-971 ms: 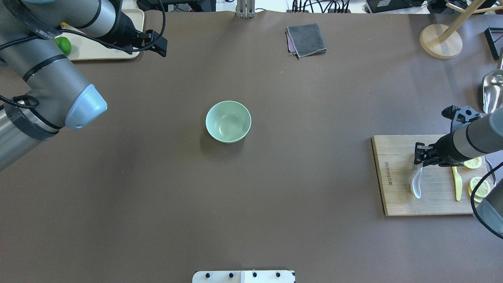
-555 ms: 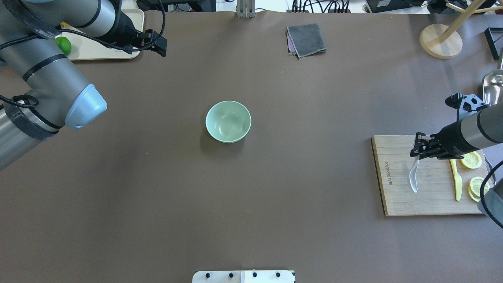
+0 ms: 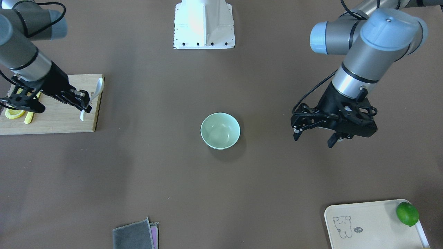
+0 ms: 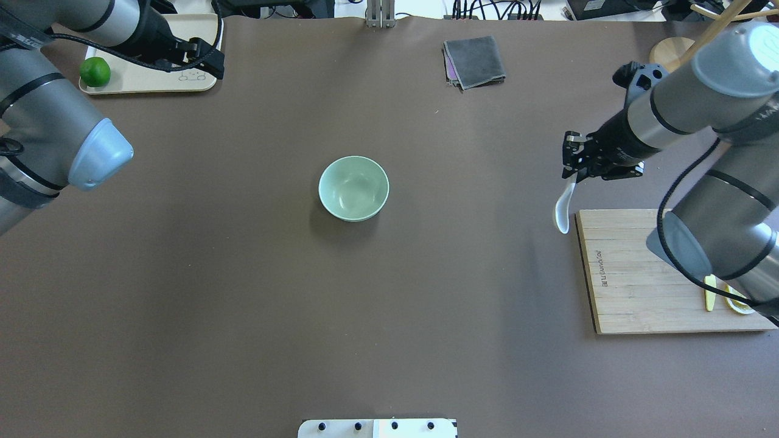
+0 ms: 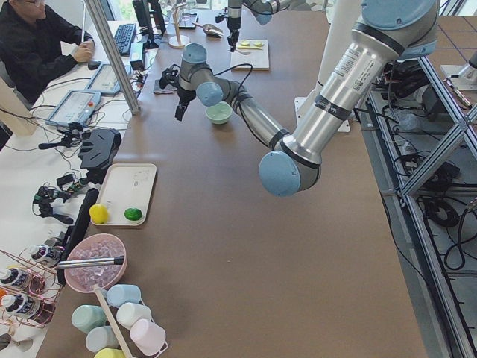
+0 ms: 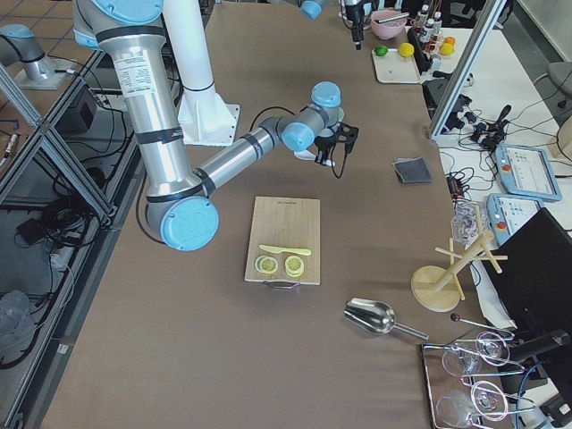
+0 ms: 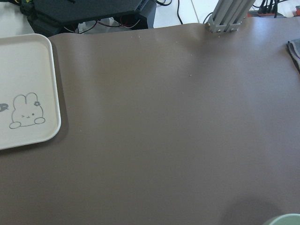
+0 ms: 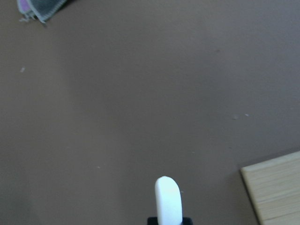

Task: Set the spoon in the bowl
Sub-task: 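Lift the white spoon with the right gripper and carry it over the bowl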

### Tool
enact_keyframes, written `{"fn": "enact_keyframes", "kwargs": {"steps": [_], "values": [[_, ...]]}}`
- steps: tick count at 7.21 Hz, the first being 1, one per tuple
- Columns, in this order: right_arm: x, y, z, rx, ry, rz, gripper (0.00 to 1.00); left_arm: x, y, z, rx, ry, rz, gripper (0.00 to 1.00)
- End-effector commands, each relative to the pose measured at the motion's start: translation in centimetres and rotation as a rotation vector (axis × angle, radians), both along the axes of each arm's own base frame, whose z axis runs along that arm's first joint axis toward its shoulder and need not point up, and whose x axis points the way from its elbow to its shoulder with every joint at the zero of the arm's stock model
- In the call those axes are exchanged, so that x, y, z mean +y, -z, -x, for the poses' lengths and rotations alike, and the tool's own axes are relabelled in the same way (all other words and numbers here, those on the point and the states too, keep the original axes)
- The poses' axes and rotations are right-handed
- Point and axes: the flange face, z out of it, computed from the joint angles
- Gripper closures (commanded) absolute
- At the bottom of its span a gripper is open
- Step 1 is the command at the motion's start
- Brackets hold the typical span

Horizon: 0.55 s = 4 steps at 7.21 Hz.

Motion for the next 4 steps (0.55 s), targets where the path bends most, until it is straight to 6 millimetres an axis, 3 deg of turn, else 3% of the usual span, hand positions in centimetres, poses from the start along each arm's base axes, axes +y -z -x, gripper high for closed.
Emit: {"fn": "enact_keyframes", "kwargs": {"steps": [1,2,4], "values": [[-5.1,8.5,6.7,0.061,-0.033,-0.046,1.00,-0.5,-5.8,5.7,-0.063,0.048,0.018,0.02],[-7.6,11.8,10.9,0.093,-0.047,-0.075,1.00,-0.3,-8.4,8.7,-0.072,0.087,0.038,0.02],[-9.9,15.8,17.9,0.102,-0.064,-0.116,1.00,0.1,-11.8,11.8,-0.066,0.135,0.041,0.02]]}}
